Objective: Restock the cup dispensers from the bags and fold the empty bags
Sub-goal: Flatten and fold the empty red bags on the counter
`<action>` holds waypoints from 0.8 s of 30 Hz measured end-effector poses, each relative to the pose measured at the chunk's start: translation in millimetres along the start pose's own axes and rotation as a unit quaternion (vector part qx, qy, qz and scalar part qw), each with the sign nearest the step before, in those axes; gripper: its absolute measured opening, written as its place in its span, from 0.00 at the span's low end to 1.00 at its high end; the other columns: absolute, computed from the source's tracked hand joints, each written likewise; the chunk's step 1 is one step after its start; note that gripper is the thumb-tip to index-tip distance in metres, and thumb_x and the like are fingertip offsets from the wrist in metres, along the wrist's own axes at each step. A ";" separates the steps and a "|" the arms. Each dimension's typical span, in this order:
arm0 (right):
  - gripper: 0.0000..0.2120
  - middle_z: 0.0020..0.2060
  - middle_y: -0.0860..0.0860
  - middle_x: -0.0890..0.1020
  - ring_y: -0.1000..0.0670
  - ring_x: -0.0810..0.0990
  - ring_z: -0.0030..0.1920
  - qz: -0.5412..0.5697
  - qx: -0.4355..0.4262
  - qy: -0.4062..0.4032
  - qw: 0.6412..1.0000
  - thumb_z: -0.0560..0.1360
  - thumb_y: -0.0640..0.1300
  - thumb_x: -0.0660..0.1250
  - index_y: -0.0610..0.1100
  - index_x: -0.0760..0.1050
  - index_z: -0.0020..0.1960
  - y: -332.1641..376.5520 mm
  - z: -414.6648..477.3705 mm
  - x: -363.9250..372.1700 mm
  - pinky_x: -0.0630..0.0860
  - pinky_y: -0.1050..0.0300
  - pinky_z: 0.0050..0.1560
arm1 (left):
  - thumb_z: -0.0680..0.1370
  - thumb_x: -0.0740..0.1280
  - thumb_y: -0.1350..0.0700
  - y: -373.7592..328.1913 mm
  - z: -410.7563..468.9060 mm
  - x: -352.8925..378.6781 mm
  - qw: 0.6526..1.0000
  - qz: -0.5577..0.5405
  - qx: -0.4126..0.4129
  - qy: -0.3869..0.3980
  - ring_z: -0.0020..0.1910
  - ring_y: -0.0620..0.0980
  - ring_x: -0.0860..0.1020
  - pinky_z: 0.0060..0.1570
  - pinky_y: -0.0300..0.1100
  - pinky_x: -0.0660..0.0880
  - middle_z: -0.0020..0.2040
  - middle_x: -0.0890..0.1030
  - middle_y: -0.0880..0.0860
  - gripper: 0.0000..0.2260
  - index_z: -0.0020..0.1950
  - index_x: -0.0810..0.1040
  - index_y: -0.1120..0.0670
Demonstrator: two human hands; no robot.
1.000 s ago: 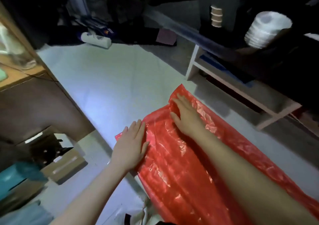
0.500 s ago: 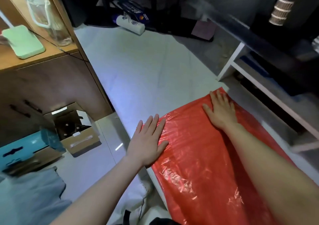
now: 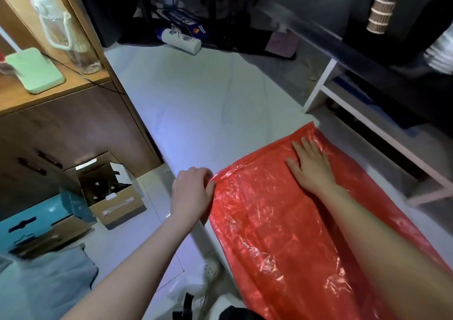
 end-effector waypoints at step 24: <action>0.32 0.77 0.54 0.55 0.40 0.58 0.69 -0.051 0.033 0.010 0.998 0.75 0.66 0.39 0.57 0.51 0.76 -3.8 40.7 -9.1 0.58 0.38 0.67 | 0.73 0.59 0.34 11.0 2.7 -9.1 0.991 -0.093 -0.073 0.055 0.41 0.47 0.76 0.39 0.44 0.72 0.42 0.76 0.45 0.16 0.46 0.71 0.47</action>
Point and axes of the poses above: each hand's wrist, its own z-axis towards the middle knuckle, its own x-axis out of the palm, y = z × x, the point moved 5 cm from there along z, towards the middle knuckle
